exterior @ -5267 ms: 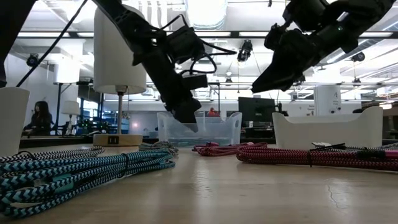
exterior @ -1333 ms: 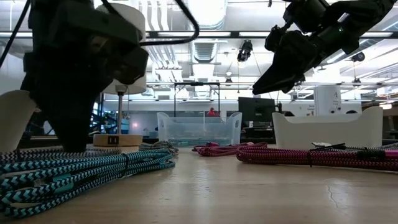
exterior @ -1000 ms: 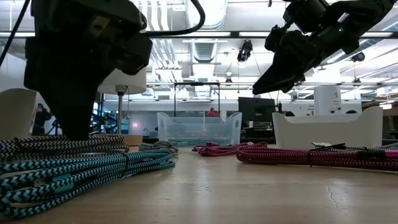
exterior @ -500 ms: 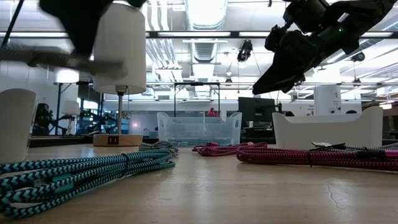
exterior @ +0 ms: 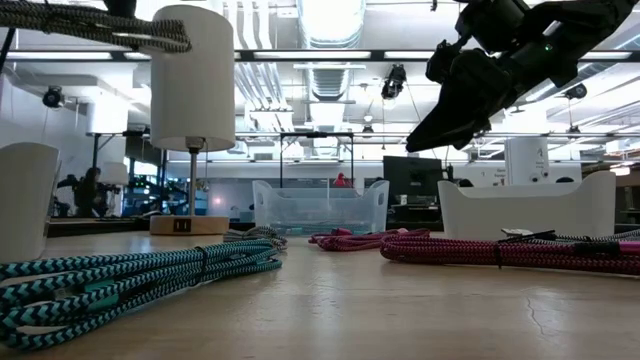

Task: Pick & Place USB Port
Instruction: Put the bottom left white USB cable into the gray bin

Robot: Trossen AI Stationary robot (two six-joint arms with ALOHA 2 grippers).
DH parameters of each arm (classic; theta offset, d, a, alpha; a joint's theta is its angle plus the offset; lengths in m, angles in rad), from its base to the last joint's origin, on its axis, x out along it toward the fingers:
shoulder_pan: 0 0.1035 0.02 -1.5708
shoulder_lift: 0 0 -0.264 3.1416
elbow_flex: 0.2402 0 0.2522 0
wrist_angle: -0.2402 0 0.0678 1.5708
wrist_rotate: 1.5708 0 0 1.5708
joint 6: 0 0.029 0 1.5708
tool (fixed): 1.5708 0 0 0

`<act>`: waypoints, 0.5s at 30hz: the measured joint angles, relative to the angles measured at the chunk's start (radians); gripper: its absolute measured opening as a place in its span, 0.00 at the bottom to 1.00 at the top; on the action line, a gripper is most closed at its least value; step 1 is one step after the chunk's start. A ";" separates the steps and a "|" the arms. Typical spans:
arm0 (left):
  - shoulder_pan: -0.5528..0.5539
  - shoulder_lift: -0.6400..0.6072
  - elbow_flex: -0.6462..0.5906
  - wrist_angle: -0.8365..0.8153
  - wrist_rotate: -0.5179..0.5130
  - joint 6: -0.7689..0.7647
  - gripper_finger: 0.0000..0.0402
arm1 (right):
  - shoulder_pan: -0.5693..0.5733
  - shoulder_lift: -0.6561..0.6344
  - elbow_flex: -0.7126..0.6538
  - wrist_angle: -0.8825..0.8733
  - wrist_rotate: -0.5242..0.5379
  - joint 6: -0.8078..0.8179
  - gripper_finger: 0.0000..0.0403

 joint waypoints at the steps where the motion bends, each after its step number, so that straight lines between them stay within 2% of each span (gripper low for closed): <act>1: -0.005 -0.002 0.000 -0.009 0.000 -0.001 0.00 | 0.000 0.000 -0.001 -0.001 0.000 0.000 0.36; 8: -0.045 -0.047 -0.053 -0.011 0.000 -0.027 0.00 | 0.000 0.000 -0.012 -0.002 0.000 0.000 0.36; 15: -0.098 -0.146 -0.216 -0.008 0.003 -0.111 0.00 | 0.000 0.000 -0.023 -0.001 0.000 0.005 0.36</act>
